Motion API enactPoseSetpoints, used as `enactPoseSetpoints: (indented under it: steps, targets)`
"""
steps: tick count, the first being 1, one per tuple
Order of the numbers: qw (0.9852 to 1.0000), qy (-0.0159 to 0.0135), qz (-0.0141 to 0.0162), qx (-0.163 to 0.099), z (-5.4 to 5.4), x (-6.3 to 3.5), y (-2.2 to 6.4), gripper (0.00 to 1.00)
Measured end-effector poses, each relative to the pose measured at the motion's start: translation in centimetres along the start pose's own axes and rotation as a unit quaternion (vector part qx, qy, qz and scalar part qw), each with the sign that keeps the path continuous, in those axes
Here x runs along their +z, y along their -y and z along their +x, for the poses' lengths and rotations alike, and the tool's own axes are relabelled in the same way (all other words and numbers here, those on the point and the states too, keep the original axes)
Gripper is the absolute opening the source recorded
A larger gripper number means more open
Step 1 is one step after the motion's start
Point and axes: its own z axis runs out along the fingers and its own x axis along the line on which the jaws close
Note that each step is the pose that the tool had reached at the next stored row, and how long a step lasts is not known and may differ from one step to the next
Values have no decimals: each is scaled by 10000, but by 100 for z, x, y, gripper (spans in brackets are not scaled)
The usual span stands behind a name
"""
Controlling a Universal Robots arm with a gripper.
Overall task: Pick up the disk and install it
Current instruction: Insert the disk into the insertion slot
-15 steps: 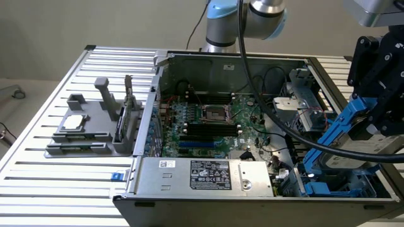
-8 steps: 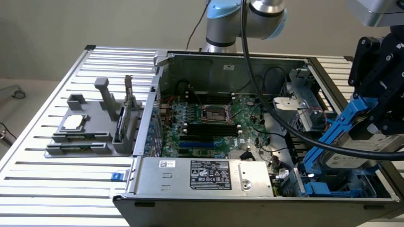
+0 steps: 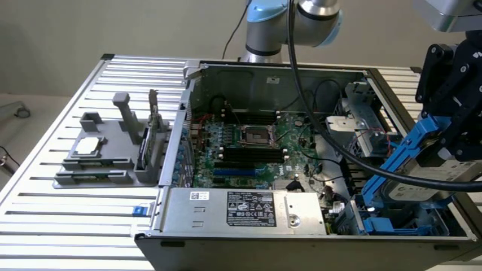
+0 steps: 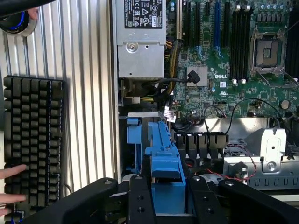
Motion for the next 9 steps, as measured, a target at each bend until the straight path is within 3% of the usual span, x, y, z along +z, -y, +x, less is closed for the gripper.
enactPoseSetpoints:
  steps: [9]
  targets:
    - [10000,-1,-2,0,0,8,-1,33]
